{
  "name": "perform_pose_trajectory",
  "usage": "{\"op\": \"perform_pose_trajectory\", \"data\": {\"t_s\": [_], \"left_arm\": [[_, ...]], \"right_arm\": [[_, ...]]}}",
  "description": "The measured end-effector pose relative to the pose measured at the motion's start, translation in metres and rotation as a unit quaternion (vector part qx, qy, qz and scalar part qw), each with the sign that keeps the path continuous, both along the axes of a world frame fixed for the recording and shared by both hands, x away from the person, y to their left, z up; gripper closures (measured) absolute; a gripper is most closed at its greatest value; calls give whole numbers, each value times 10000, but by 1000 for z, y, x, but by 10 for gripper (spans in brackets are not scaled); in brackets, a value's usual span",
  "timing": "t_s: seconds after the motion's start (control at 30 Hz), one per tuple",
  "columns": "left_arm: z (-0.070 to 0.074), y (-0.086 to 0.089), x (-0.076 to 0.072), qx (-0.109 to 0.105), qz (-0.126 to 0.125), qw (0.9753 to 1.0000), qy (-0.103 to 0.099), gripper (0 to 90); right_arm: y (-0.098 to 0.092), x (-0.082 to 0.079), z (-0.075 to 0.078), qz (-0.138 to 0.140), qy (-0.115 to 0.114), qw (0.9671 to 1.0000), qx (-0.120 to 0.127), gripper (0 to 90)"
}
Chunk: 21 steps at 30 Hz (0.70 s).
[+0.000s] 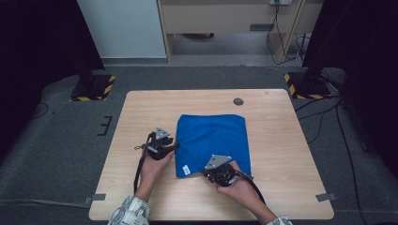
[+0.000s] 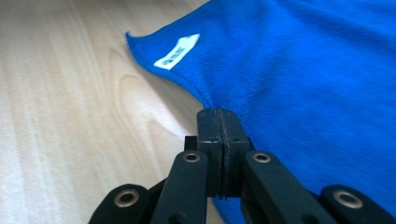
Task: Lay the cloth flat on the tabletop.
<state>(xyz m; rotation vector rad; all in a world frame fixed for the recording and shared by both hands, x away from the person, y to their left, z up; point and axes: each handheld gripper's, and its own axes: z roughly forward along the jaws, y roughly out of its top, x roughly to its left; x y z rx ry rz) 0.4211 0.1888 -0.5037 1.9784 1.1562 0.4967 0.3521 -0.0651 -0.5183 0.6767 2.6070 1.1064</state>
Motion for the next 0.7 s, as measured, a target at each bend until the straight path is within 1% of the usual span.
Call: {"op": "perform_pose_trajectory", "data": {"t_s": [0.1, 0.2, 0.23, 0.27, 0.3, 0.33, 0.37, 0.4, 0.47, 0.53, 0.6, 0.63, 0.7], "left_arm": [[5, 4, -8, 15, -18, 10000, -79, 563], [9, 9, -14, -75, 51, 9999, -133, 534], [10, 11, -16, -123, 71, 9998, -143, 528], [11, 12, -17, -121, 72, 9998, -138, 521], [11, 14, -19, -127, 88, 9998, -134, 507], [11, 15, -20, -141, 100, 9998, -124, 507], [11, 17, -22, -177, 127, 9997, -128, 501], [11, 18, -24, -152, 118, 9997, -122, 491], [11, 19, -26, -127, 110, 9998, -114, 483], [11, 18, -30, -133, 95, 9998, -118, 464], [11, 16, -34, -114, 67, 9998, -134, 454], [9, 14, -37, -84, 12, 9999, -110, 448], [4, 8, -42, 105, -96, 9999, -58, 436]], "right_arm": [[7, -3, -2, 113, 1, 9999, -57, 892], [11, -5, -3, 160, 4, 9998, -84, 882], [12, -6, -4, 171, 1, 9998, -83, 873], [13, -6, -4, 174, 0, 9998, -79, 851], [13, -6, -3, 112, -21, 9999, -52, 776], [13, -6, -3, 112, -21, 9999, -52, 776], [12, -6, -3, 83, -32, 10000, -20, 725], [10, -6, 0, 50, -29, 10000, 59, 636], [7, -7, 4, -37, -89, 9999, 136, 528], [2, -9, 8, -94, -87, 9996, 266, 410], [-2, -10, 12, -143, -163, 9993, 314, 345], [-6, -9, 13, -176, -209, 9991, 329, 325], [-16, -6, 16, -358, -214, 9985, 343, 266]]}}
